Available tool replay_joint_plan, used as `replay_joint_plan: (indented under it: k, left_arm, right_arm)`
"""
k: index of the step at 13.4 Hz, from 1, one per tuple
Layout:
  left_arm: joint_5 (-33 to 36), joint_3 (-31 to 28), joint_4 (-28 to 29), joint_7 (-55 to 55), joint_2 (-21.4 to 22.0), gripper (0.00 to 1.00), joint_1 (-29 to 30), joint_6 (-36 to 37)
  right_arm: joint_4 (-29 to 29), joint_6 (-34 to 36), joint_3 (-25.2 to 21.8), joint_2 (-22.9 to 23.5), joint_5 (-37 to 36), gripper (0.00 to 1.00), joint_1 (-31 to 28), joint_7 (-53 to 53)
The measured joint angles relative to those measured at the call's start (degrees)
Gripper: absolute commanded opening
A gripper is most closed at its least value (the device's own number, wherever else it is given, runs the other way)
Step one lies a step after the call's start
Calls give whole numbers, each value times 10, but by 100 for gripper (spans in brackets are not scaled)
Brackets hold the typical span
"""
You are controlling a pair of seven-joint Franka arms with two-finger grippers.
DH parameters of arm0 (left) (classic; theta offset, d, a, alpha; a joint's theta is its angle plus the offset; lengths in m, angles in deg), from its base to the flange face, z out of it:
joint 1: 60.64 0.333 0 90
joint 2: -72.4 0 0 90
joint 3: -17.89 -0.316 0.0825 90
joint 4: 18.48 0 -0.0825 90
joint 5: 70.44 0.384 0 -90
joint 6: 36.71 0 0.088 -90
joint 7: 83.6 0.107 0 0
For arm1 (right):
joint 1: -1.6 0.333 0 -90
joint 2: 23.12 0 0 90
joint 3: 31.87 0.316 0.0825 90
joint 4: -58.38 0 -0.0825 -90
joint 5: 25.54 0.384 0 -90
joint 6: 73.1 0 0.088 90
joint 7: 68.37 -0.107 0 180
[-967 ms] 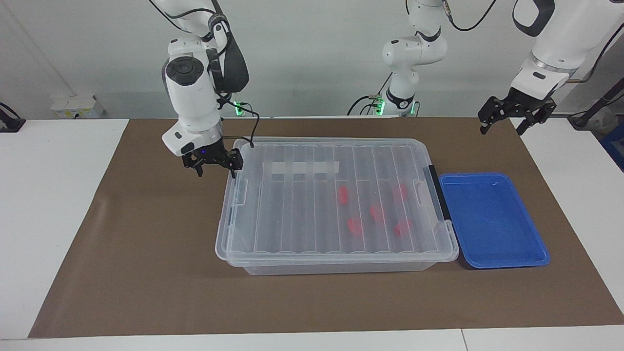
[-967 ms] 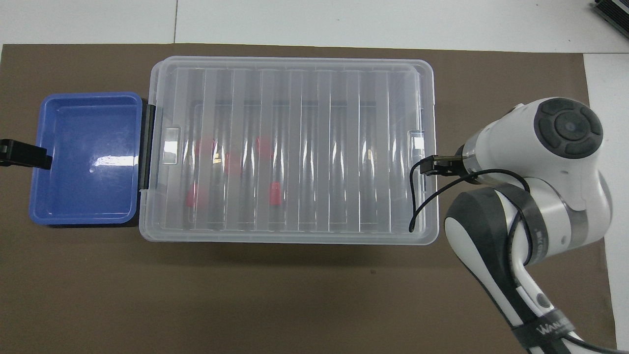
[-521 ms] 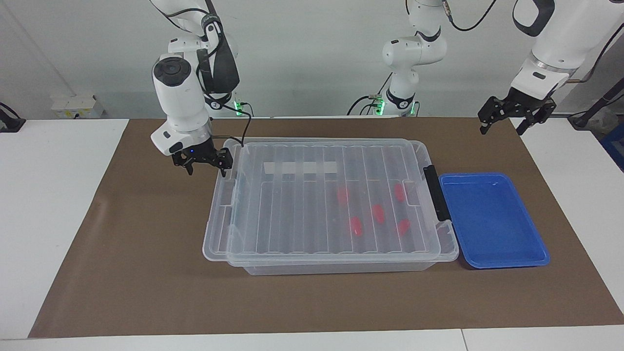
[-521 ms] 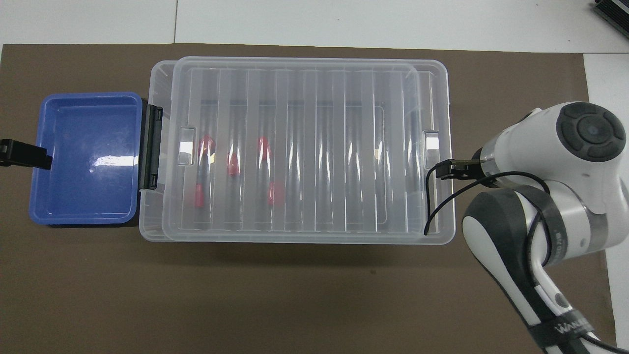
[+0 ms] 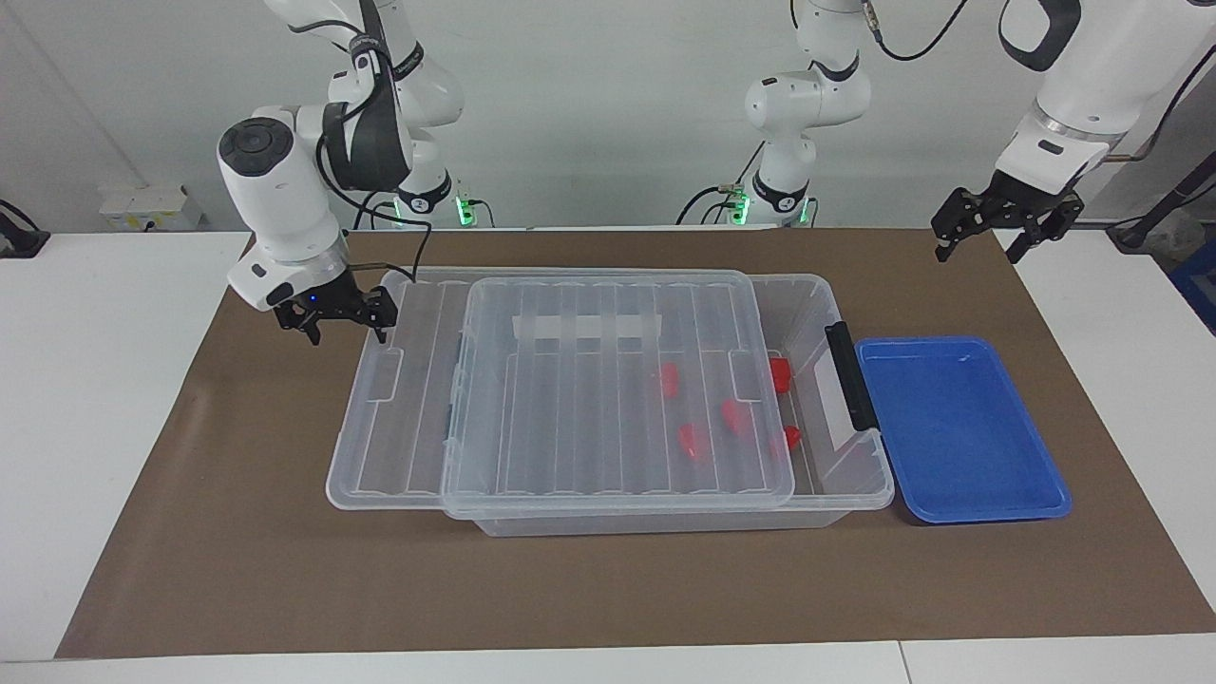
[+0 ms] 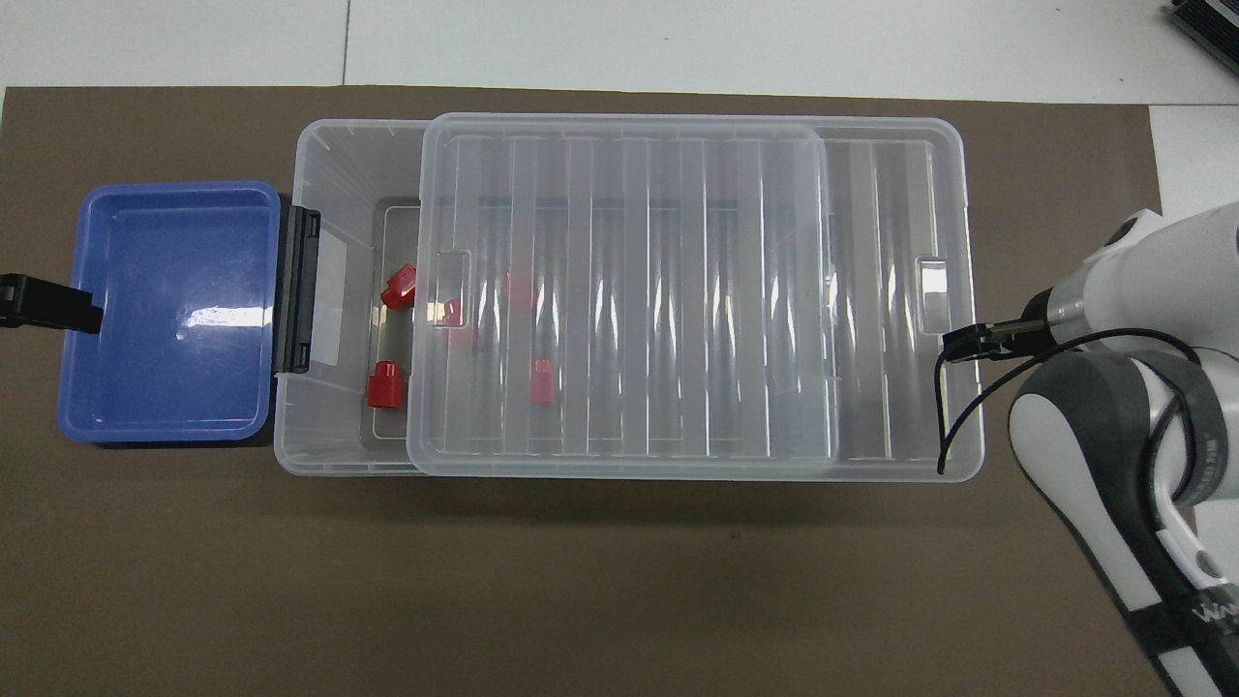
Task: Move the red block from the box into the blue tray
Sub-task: 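Slide the clear lid away from the blue tray with the right gripper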
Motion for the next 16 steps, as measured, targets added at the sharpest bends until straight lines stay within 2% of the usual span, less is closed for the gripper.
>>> replay_joint_plan:
  k: [10, 16]
  left_arm:
    - [0, 0, 0, 0, 0, 100, 0, 0]
    - [0, 0, 0, 0, 0, 100, 0, 0]
  right_arm:
    - [-2, -21, -1, 0, 0, 100, -74, 165]
    - [0, -20, -1, 0, 0, 100, -84, 179]
